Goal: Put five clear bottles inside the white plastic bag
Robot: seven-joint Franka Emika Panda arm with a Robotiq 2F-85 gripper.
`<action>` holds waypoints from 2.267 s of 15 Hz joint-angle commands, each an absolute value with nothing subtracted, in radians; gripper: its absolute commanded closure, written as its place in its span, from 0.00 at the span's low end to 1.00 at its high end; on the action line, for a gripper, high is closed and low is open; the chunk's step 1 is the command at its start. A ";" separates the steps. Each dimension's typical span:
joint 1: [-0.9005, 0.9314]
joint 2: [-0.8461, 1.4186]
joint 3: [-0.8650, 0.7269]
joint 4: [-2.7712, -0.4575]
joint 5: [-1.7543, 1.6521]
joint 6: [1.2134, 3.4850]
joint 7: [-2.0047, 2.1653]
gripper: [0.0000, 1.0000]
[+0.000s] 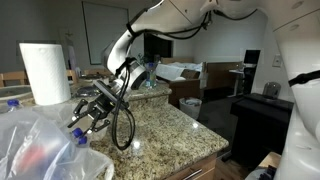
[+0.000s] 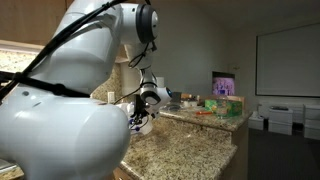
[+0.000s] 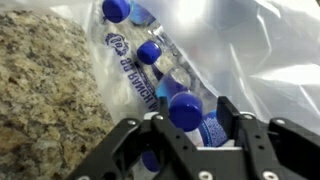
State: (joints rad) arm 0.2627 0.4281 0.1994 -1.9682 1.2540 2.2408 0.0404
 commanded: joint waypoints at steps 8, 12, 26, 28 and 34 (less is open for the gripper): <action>0.252 0.428 0.172 -1.957 1.224 2.241 0.035 0.00; 0.229 0.334 0.128 -1.990 1.075 2.193 0.052 0.00; 0.036 -0.280 0.005 -2.149 0.078 1.810 -0.008 0.00; 0.022 -0.363 0.003 -2.197 -0.015 1.835 -0.035 0.00; 0.008 -0.433 -0.016 -2.233 -0.045 1.855 -0.023 0.00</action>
State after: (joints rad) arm 0.0153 -0.4349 -0.0227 -2.2360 -0.0478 1.8566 -0.0207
